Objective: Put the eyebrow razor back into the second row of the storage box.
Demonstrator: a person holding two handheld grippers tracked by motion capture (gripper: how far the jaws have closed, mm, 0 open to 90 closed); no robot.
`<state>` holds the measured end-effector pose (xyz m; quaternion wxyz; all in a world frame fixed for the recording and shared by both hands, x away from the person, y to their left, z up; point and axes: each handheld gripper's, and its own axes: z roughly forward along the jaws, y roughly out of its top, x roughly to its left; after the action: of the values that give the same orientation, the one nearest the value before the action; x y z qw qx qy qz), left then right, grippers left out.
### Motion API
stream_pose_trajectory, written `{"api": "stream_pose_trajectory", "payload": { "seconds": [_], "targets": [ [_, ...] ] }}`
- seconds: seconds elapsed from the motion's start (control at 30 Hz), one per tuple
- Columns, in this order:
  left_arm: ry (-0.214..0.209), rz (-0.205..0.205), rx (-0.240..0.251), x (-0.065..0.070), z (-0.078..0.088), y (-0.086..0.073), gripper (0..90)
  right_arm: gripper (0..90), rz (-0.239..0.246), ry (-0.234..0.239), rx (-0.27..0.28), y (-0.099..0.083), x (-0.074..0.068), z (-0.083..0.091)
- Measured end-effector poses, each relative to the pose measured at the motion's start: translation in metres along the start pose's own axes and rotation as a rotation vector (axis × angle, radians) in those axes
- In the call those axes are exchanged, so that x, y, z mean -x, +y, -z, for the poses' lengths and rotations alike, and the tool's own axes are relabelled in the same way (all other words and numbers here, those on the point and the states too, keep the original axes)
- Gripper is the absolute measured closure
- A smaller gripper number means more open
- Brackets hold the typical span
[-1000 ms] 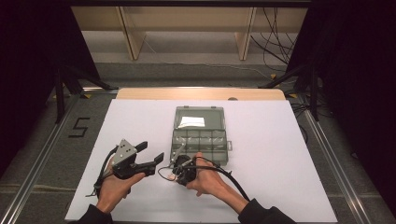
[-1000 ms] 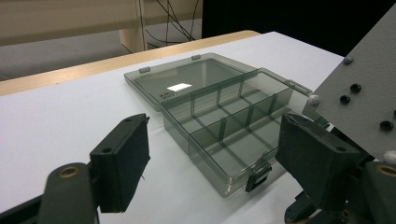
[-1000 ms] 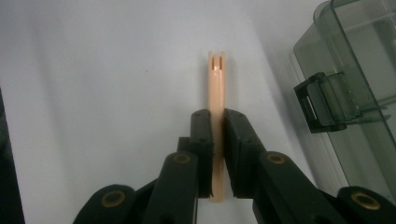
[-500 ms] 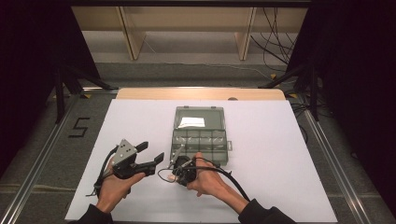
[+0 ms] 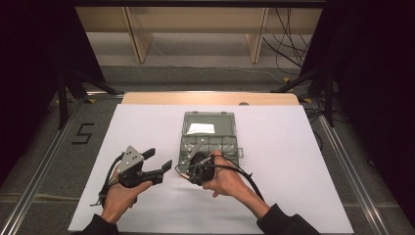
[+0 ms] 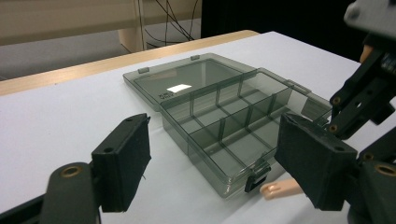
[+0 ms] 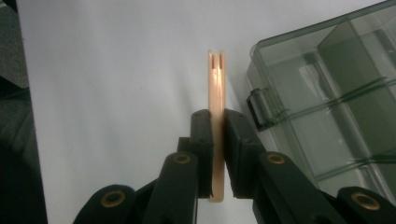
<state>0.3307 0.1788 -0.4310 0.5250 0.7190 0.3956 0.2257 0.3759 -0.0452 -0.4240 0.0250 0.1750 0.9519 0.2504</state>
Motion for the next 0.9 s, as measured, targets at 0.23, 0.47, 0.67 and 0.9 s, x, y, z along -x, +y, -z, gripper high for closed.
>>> {"api": "stream_pose_trajectory", "payload": {
  "seconds": [0.23,0.47,0.67,0.9],
  "targets": [
    [0.001,0.000,0.001,0.000,0.000,0.000,24.9,82.2,-0.007,-0.013,0.037,-0.001,0.009,0.020],
    [0.001,0.002,0.002,0.000,0.000,0.000,24.5,82.2,-0.018,-0.039,0.081,-0.005,0.021,0.041],
    [0.000,0.003,0.002,0.001,0.000,0.000,24.3,82.2,-0.023,-0.074,0.105,-0.008,0.031,0.051],
    [0.000,0.003,0.003,0.001,0.000,0.000,24.2,82.2,-0.044,-0.101,0.102,-0.015,0.043,0.055]
  ]
}}
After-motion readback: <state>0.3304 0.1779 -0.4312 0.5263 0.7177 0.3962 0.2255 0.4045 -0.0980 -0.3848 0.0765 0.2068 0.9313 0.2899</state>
